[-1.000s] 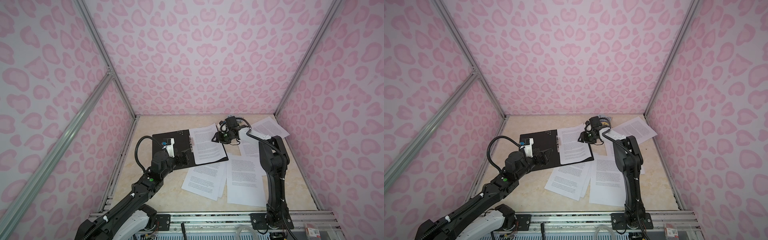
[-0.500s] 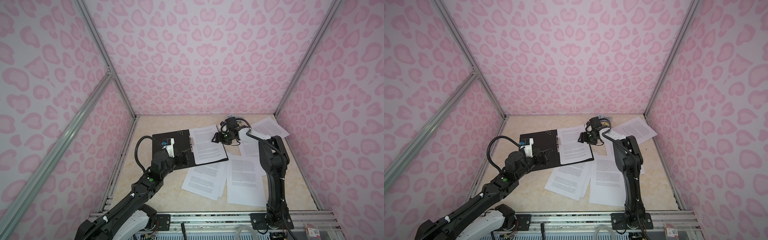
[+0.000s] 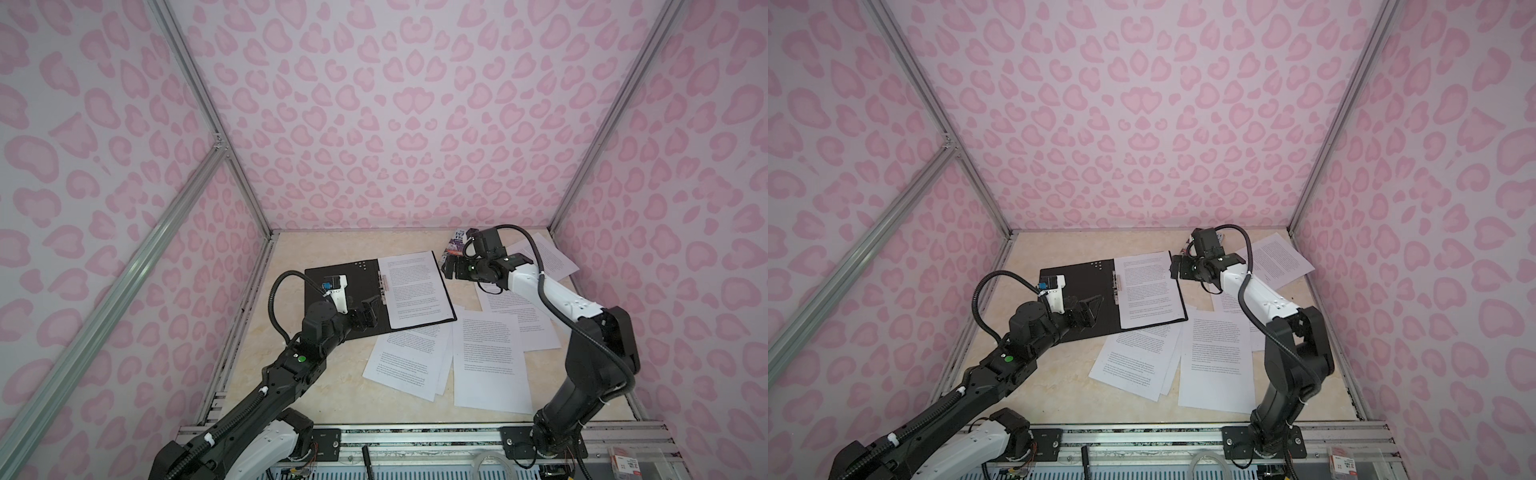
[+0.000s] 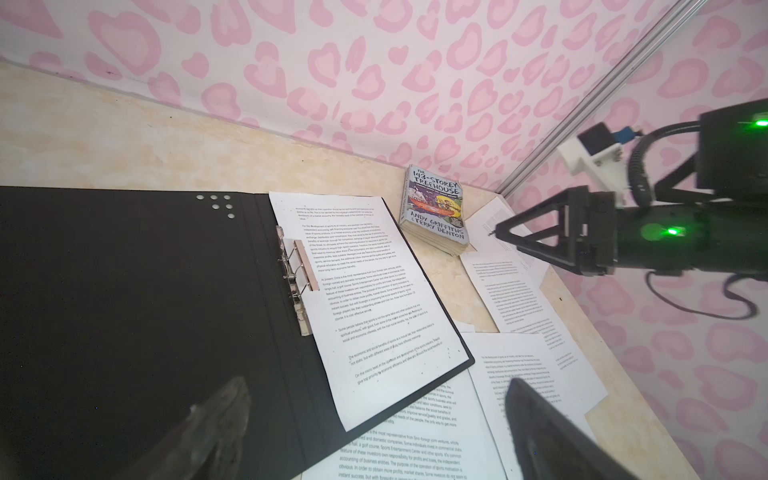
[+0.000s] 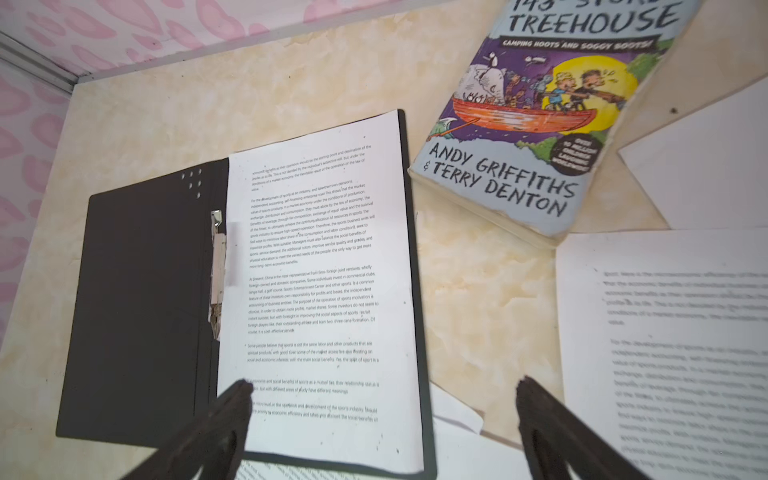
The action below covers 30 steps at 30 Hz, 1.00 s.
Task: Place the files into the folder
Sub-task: 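Release the sheet and move the right gripper to the loose sheets nearer the robot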
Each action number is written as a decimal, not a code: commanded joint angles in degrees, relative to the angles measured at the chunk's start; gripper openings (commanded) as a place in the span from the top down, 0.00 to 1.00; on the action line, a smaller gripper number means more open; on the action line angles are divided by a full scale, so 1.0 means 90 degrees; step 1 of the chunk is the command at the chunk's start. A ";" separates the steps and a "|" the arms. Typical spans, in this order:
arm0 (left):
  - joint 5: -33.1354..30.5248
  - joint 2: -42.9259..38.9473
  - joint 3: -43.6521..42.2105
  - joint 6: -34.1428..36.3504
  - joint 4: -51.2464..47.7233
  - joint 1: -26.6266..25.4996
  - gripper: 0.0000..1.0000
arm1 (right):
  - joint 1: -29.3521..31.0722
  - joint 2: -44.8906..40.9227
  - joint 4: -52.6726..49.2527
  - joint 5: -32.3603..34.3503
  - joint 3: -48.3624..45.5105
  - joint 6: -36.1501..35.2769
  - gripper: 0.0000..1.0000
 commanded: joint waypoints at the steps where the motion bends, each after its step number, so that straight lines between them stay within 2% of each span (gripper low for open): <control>1: 0.0001 -0.0031 0.0179 -0.0109 -0.0266 0.0016 0.02 | 0.0156 -0.0656 0.0355 0.0644 -0.0706 0.0174 0.01; 3: -0.0003 -0.0129 0.0359 -0.0309 -0.0673 0.0011 0.02 | 0.0231 -0.1021 0.0287 0.0504 -0.1141 0.0322 0.01; 5: 0.0078 -0.0250 0.0486 -0.0461 -0.1125 0.0015 0.01 | 0.0428 -0.1208 -0.0034 0.0842 -0.1397 0.0358 0.01; 7: 0.0257 -0.0477 0.0567 -0.0671 -0.1878 0.0012 0.00 | 0.0561 -0.1371 -0.0069 0.0863 -0.1758 0.0370 0.01; 10: 0.0744 -0.0833 0.0539 -0.0747 -0.3003 0.0009 0.00 | 0.0582 -0.1750 0.0669 0.0211 -0.2667 0.0480 0.01; 12: 0.0768 -0.0988 0.0464 -0.0859 -0.3879 0.0009 0.00 | 0.0678 -0.1859 0.1125 -0.0057 -0.3103 0.0455 0.01; 15: 0.1105 -0.1067 0.0202 -0.1059 -0.4658 0.0004 0.01 | 0.0897 -0.1811 0.1828 -0.0488 -0.3575 0.0420 0.07; 18: 0.1570 -0.0991 -0.0181 -0.1522 -0.4581 -0.0001 0.02 | 0.1249 -0.1558 0.2152 -0.0607 -0.3647 0.0328 0.09; 20: 0.1434 -0.0851 -0.0346 -0.1649 -0.4537 -0.0001 0.02 | 0.1582 -0.1391 0.2356 -0.0515 -0.3672 0.0356 0.09; 22: 0.1394 -0.0679 -0.0471 -0.1668 -0.4446 -0.0001 0.02 | 0.1740 -0.1294 0.2538 -0.0813 -0.3666 0.0376 0.09; 27: 0.1879 -0.0089 -0.0796 -0.1749 -0.3749 -0.0010 0.01 | 0.2021 -0.0952 0.2790 -0.0935 -0.3654 0.0438 0.12; 30: 0.1850 0.0097 -0.0829 -0.1670 -0.3747 -0.0010 0.01 | 0.2191 -0.0743 0.2861 -0.1003 -0.3570 0.0444 0.12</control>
